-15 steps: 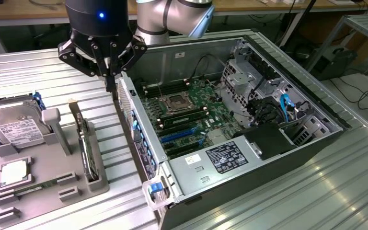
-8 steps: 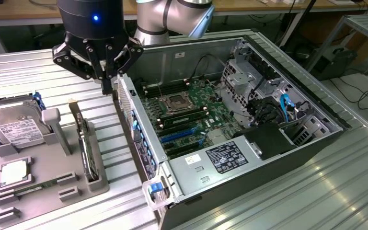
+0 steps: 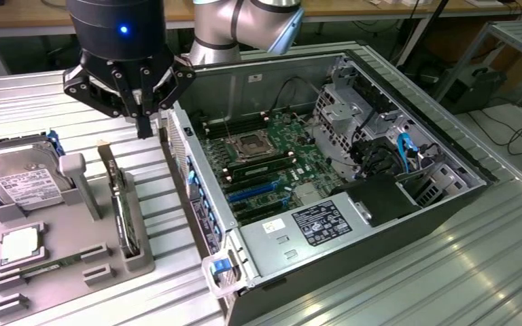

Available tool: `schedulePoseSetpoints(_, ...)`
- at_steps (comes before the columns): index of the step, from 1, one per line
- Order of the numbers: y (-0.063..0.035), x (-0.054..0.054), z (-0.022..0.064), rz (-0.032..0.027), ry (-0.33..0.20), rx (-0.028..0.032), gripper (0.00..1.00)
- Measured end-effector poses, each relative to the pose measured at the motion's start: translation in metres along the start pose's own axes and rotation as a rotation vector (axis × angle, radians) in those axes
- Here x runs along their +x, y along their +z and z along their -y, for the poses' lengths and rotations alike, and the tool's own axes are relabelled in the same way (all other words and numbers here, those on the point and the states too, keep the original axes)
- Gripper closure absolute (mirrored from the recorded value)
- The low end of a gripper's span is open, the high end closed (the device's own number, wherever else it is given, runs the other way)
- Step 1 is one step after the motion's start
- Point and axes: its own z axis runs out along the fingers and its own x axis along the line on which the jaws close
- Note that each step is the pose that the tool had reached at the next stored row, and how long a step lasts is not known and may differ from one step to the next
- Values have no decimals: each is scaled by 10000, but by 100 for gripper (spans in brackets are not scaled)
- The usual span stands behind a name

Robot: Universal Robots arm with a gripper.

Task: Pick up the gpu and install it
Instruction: 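Reach for the gpu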

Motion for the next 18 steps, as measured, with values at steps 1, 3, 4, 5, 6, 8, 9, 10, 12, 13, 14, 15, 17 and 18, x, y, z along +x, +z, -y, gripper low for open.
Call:
schedulePoseSetpoints(1, 0, 19, 4, 0, -4, -2, 89)
schedulePoseSetpoints(3, -1, 49, 14, 0, -12, -6, 89)
schedulePoseSetpoints(4, -1, 68, 21, 0, -18, -10, 89)
schedulePoseSetpoints(5, -1, 86, 27, 0, -23, -14, 89)
schedulePoseSetpoints(6, 0, 103, 33, 1, -28, -17, 89)
schedulePoseSetpoints(8, -1, 144, 45, 1, -38, -22, 89)
schedulePoseSetpoints(9, -1, 164, 52, 2, -43, -24, 89)
schedulePoseSetpoints(10, -1, 182, 57, 2, -48, -26, 89)
schedulePoseSetpoints(12, -1, 220, 63, 1, -56, -27, 89)
schedulePoseSetpoints(13, -1, 243, 66, 1, -61, -28, 89)
schedulePoseSetpoints(14, 1, 284, 66, 2, -62, -28, 89)
schedulePoseSetpoints(15, 3, 299, 63, 2, -62, -28, 89)
schedulePoseSetpoints(17, 7, 332, 62, 3, -62, -29, 89)
schedulePoseSetpoints(18, 8, 354, 62, 3, -62, -29, 89)
